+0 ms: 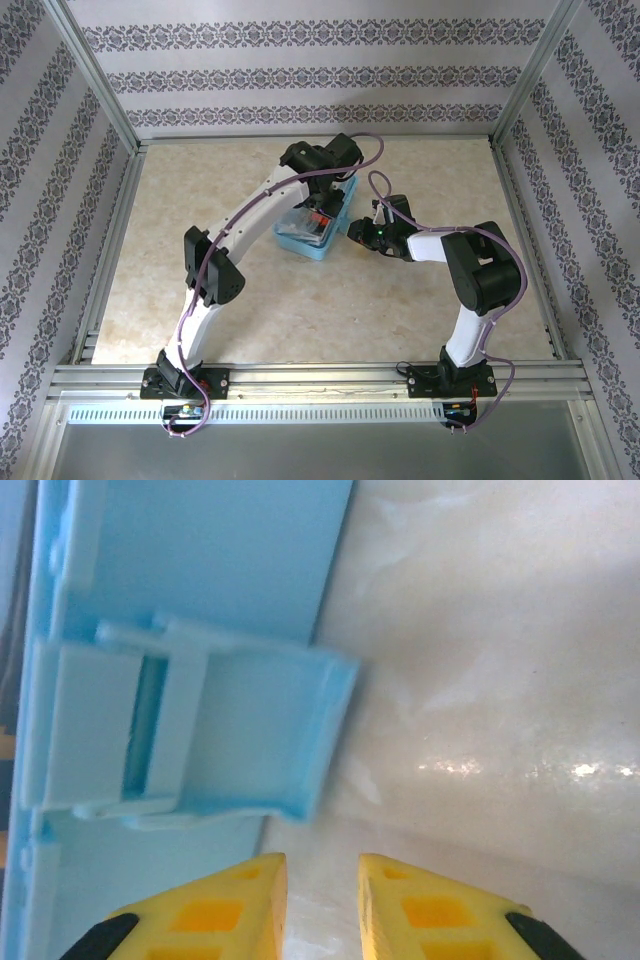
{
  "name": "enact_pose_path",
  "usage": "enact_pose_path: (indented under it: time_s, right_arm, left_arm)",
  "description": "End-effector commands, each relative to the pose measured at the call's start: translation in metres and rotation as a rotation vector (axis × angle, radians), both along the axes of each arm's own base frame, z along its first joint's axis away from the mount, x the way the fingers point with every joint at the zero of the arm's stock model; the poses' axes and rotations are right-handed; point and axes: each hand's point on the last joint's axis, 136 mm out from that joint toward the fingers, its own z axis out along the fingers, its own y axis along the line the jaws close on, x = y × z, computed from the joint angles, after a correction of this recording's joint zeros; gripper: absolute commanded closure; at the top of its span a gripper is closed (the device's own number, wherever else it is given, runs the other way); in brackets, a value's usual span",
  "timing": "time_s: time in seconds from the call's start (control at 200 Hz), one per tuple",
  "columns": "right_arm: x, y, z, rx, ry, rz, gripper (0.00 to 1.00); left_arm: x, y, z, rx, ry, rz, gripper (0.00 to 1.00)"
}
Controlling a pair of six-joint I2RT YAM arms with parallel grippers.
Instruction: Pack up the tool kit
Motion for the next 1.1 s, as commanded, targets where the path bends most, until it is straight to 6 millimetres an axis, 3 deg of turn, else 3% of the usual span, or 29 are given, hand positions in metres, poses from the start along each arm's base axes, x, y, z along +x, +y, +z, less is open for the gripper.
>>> enact_pose_path:
  time_s: [0.0,0.29,0.64,0.869,1.094]
  right_arm:
    - [0.007,0.006,0.008,0.014,-0.031,0.010,0.73]
    - [0.007,-0.002,0.010,0.011,-0.036,-0.012,0.73]
    - [0.006,-0.013,0.018,0.013,-0.058,-0.045,0.73]
    - [0.006,-0.017,0.022,0.016,-0.068,-0.052,0.71]
    - [0.006,-0.020,0.023,0.019,-0.068,-0.060,0.70]
  left_arm:
    - [-0.011,-0.006,0.006,-0.061,0.059,0.002,0.71]
    - [-0.008,-0.007,0.017,-0.077,0.030,-0.003,0.70]
    - [0.040,0.055,0.040,0.086,-0.140,0.082,0.35]
    - [0.059,0.075,0.011,0.052,-0.028,0.090,0.23]
    - [0.063,0.066,-0.026,0.020,0.068,0.060,0.16]
